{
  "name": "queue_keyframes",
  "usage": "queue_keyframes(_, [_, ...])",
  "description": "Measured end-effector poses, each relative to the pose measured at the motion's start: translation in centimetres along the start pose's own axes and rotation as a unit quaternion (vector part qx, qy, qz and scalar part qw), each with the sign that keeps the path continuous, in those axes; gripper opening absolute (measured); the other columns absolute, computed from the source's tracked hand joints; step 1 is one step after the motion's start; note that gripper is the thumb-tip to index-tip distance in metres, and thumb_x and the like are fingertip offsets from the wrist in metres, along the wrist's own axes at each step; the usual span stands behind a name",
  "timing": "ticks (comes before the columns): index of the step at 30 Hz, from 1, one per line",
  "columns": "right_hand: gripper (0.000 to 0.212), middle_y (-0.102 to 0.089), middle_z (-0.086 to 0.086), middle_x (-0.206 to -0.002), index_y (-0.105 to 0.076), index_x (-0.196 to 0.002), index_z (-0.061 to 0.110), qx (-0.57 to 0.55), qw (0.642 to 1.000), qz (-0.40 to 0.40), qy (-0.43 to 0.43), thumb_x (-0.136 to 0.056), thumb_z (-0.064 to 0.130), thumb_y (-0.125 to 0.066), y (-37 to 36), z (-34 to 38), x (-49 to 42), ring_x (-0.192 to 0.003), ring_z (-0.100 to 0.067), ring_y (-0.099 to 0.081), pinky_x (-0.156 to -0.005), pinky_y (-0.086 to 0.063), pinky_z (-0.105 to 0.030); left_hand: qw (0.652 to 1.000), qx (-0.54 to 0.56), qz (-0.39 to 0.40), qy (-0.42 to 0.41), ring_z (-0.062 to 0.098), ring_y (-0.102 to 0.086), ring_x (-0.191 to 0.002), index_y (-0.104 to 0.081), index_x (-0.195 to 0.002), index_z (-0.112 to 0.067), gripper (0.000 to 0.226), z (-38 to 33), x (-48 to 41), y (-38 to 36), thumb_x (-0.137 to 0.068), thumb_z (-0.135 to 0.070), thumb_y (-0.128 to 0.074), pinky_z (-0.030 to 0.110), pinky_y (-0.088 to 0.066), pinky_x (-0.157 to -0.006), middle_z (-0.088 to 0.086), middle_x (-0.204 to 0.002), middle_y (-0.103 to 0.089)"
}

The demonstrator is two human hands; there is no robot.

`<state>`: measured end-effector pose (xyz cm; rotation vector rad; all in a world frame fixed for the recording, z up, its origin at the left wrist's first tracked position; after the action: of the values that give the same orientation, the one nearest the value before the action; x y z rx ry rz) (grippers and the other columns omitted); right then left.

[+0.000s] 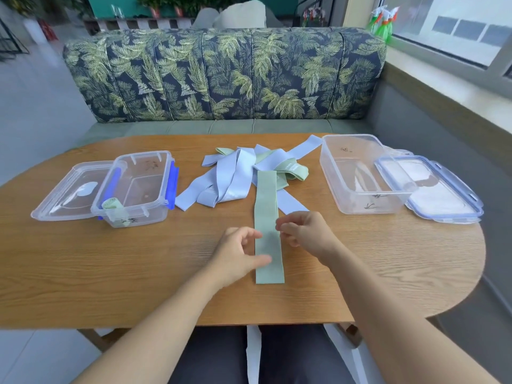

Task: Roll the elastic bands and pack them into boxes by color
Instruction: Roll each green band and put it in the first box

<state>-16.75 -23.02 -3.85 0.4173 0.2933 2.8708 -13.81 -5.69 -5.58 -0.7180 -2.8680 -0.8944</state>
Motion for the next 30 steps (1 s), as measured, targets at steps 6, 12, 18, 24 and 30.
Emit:
queue_keyframes(6, [0.012,-0.071,-0.010,-0.084,-0.071,-0.093,0.000,0.041,0.999,-0.013,0.019,-0.087,-0.002,-0.060,0.2,-0.4,1.8,-0.058,-0.008,-0.060,-0.050,-0.044,-0.012,0.990,-0.124,-0.010,-0.062,0.007,-0.043,-0.109,-0.057,-0.094,-0.034,0.027,0.1,1.2,-0.6,-0.076,-0.030,-0.077,0.025,-0.038,-0.096,-0.015,-0.114,-0.043])
queue_keyframes(12, [0.011,-0.071,-0.006,-0.074,-0.075,-0.085,0.013,0.122,0.991,0.034,0.045,-0.081,0.005,-0.069,-0.4,-0.6,3.5,-0.064,-0.008,-0.061,-0.063,-0.048,-0.018,0.992,-0.087,-0.011,-0.085,0.002,-0.050,-0.103,-0.061,-0.084,-0.034,0.020,-0.2,1.3,-0.3,-0.086,-0.016,-0.069,0.015,-0.038,-0.089,-0.014,-0.111,-0.049])
queue_keyframes(18, [0.008,-0.063,0.012,-0.070,-0.075,-0.083,0.019,0.291,0.950,0.090,0.069,-0.075,0.016,-0.077,-2.6,-1.1,5.5,-0.065,-0.003,-0.057,-0.064,-0.049,-0.020,0.989,-0.098,0.008,-0.106,0.010,-0.054,-0.104,-0.063,-0.089,-0.034,0.022,-1.0,0.8,-1.4,-0.086,-0.013,-0.068,0.020,-0.044,-0.091,-0.015,-0.115,-0.050])
queue_keyframes(24, [0.011,-0.060,0.013,-0.074,-0.075,-0.084,0.018,0.380,0.913,0.092,0.116,-0.081,0.014,-0.065,-3.5,0.0,5.2,-0.073,-0.009,-0.057,-0.071,-0.054,-0.028,0.977,-0.184,0.004,-0.107,0.013,-0.031,-0.130,-0.063,-0.118,-0.028,0.032,-0.8,-1.0,-1.1,-0.089,-0.013,-0.059,0.029,-0.025,-0.111,-0.013,-0.141,-0.043])
queue_keyframes(30, [0.010,-0.061,0.015,-0.065,-0.076,-0.078,0.015,0.311,0.937,0.149,0.062,-0.077,0.011,-0.067,-3.4,-0.2,4.5,-0.063,-0.001,-0.055,-0.060,-0.046,-0.018,0.944,-0.303,0.004,-0.127,0.013,-0.026,-0.134,-0.056,-0.129,-0.032,0.032,-2.6,-4.3,-0.9,-0.099,-0.029,-0.045,0.033,-0.021,-0.106,-0.013,-0.141,-0.040])
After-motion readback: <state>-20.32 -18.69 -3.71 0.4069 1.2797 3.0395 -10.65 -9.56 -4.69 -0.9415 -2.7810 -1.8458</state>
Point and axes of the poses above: each hand's wrist, its own x-axis away from the middle knuckle, its own y-axis out of the back of the hand, z = x × y, the point moved 6 cm from there along -x, towards the middle knuckle
